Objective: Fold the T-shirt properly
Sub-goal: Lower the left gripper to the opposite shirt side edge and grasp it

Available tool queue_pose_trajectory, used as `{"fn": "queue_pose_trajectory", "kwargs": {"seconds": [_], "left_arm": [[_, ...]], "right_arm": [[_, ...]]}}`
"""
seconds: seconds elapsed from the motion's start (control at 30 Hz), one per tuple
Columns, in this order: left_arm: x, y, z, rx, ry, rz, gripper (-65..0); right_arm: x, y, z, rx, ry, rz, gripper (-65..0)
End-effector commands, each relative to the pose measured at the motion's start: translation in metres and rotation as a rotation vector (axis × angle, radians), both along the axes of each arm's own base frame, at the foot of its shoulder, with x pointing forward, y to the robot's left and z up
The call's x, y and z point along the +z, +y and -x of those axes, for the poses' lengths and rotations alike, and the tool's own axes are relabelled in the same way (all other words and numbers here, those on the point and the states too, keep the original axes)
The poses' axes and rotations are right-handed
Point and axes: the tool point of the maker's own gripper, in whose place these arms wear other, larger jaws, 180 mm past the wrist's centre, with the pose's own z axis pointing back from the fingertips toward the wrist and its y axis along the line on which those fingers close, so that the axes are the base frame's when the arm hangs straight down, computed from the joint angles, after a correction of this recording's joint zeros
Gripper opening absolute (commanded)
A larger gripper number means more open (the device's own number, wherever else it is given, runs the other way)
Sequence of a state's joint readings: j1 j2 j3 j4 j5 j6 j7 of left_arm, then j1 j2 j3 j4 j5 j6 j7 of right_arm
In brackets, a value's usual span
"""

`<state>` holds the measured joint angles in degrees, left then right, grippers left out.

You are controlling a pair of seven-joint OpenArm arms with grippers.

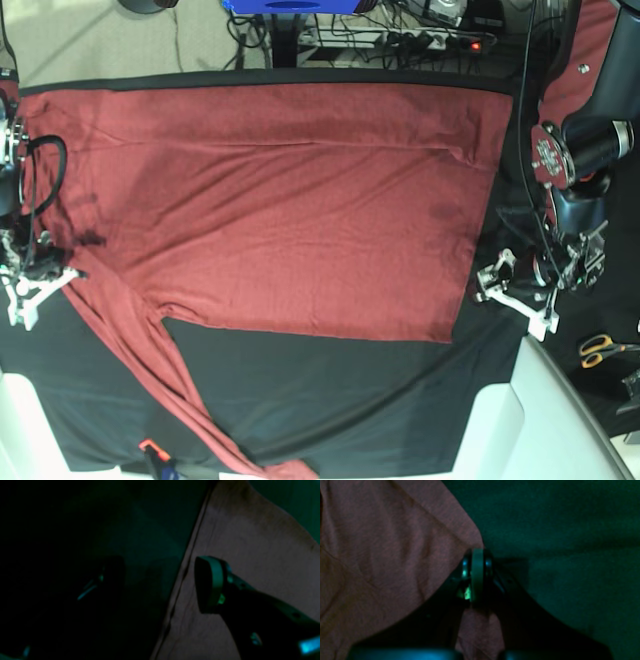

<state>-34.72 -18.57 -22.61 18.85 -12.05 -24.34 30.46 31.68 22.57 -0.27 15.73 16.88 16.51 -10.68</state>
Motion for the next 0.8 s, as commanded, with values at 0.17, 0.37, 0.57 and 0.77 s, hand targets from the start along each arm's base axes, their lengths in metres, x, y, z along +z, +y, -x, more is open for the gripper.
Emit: {"fn": "queue_pose_trajectory", "kwargs": {"seconds": [0.17, 0.37, 0.57, 0.77], "left_arm": [[0.0078, 0.0089, -0.007, 0.009, -0.035, -0.022, -23.0], [0.008, 0.0077, -0.0075, 0.013, -0.037, -0.014, -23.0], [0.0099, 0.0078, -0.0095, 0.018, -0.045, -0.008, -23.0], [0.0113, 0.0078, -0.0109, 0.021, -0.048, -0.005, -23.0]], "right_arm": [[0.0205, -0.012, -0.0182, -0.01, -0.061, 0.018, -64.7], [0.019, -0.011, -0.017, -0.009, -0.057, 0.016, -64.7], [0.0194, -0.0128, -0.0166, -0.009, -0.057, 0.02, -64.7], [0.0194, -0.0128, -0.0166, -0.009, -0.057, 0.02, -64.7]]}}
